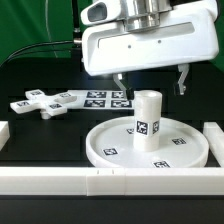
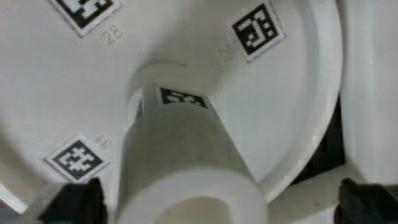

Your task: Assemble round table

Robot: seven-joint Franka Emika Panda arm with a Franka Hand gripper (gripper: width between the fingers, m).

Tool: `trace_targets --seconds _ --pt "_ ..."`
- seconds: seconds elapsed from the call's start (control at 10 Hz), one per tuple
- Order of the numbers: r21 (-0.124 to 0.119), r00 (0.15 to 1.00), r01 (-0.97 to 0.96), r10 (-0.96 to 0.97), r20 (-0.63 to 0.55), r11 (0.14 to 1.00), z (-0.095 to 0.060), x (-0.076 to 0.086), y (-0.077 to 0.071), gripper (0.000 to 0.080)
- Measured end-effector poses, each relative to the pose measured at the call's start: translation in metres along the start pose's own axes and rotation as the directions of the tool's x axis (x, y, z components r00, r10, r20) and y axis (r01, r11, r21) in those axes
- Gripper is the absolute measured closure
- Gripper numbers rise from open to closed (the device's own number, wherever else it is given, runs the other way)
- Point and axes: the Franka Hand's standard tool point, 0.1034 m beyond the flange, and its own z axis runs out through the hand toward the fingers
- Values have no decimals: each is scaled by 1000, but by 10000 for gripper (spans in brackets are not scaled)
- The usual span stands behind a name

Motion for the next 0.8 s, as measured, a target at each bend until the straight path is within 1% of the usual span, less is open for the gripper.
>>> trace_targets --seconds 0.1,0.2,0.3,0.5,0.7,0.8 --pt "1 997 33 -33 70 999 1 -6 2 150" --pt "13 984 32 -34 174 999 -3 -5 4 150" --pt "22 979 46 -50 198 999 -4 3 5 150" --pt "30 976 81 -85 200 996 -1 2 6 150" --pt "30 976 86 -90 200 996 -1 2 6 150" --pt "38 933 298 -299 200 954 0 3 8 150"
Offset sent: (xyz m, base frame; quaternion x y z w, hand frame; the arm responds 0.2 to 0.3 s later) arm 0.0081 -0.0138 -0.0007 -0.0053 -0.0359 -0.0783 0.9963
